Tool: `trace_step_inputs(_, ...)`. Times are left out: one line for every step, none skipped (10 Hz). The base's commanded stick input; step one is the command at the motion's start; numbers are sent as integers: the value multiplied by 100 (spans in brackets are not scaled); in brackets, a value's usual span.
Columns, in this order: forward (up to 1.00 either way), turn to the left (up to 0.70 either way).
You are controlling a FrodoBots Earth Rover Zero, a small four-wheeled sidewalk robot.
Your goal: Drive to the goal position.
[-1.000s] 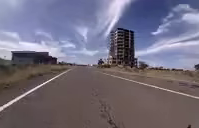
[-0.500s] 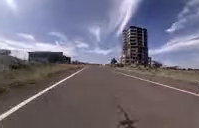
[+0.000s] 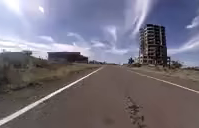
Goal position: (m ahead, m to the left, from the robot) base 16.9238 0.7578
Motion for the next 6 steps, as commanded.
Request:
trace_step_inputs(-100, 0)
trace_step_inputs(-100, 0)
trace_step_inputs(-100, 0)
trace_step_inputs(-100, 0)
trace_step_inputs(-100, 0)
trace_step_inputs(-100, 0)
